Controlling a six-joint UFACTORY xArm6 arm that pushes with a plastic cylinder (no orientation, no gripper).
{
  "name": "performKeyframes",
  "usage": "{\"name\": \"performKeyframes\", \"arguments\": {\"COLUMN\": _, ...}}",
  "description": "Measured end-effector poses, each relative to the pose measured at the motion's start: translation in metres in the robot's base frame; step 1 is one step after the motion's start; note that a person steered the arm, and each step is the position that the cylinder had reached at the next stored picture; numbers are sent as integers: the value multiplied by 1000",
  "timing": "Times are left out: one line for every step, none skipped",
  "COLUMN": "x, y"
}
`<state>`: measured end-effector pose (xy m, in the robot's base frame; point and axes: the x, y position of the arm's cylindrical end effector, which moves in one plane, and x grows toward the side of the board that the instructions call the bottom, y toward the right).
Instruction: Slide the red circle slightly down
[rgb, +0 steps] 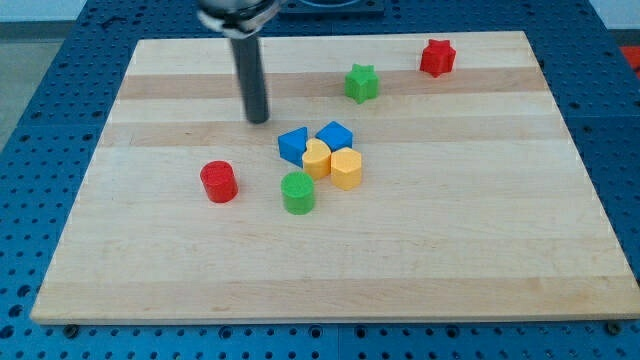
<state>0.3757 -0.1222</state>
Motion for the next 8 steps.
{"name": "performKeyframes", "arguments": {"x": 15, "y": -20}}
{"name": "performKeyframes", "arguments": {"x": 15, "y": -22}}
{"name": "performKeyframes", "arguments": {"x": 27, "y": -23}}
{"name": "performKeyframes", "arguments": {"x": 78, "y": -23}}
{"name": "performKeyframes", "arguments": {"x": 78, "y": -23}}
{"name": "performKeyframes", "arguments": {"x": 82, "y": -22}}
{"name": "performKeyframes", "arguments": {"x": 130, "y": -3}}
{"name": "performKeyframes", "arguments": {"x": 130, "y": -3}}
